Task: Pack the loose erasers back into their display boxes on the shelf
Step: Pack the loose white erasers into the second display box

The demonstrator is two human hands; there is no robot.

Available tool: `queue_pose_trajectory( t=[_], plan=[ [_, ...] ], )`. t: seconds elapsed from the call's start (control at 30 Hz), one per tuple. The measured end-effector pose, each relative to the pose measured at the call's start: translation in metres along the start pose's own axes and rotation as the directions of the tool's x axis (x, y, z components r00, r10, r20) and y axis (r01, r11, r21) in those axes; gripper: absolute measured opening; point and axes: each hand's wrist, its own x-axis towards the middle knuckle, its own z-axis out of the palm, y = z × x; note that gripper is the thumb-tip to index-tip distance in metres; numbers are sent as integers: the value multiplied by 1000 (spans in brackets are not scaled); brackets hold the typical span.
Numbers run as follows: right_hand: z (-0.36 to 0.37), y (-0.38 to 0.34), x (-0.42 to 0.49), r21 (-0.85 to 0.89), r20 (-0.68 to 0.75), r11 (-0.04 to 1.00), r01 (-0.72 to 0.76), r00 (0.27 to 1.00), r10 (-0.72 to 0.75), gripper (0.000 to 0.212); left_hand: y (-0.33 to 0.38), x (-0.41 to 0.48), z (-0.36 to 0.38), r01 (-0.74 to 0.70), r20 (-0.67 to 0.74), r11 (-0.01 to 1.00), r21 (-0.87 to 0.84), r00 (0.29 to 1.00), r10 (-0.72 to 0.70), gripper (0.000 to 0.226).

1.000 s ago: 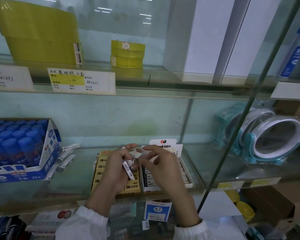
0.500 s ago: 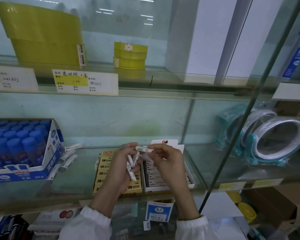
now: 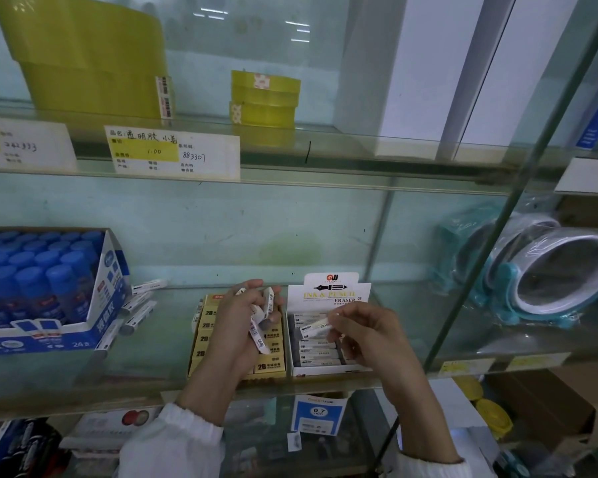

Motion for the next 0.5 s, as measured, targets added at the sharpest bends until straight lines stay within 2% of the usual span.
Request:
queue_pose_trajectory(
  t=[0.17, 0.23, 0.37, 0.5],
  plan=[
    [-5, 1, -2, -127, 89, 991, 27, 996, -16, 4, 1, 2, -3, 16, -6, 999, -45, 1000, -16, 25],
    [-6, 1, -4, -198, 159, 978, 64, 987, -33, 11, 0, 2, -4, 13, -8, 999, -46, 1000, -13, 24],
    [-6, 1, -5, -509, 155, 847, 154, 984, -86, 11, 1, 1, -2, 11, -13, 998, -67, 1000, -12, 23],
    [-2, 6, -3, -558, 158, 803, 207, 977, -142, 20, 3, -1, 0, 7, -21, 995, -99, 1000, -9, 25]
  ],
)
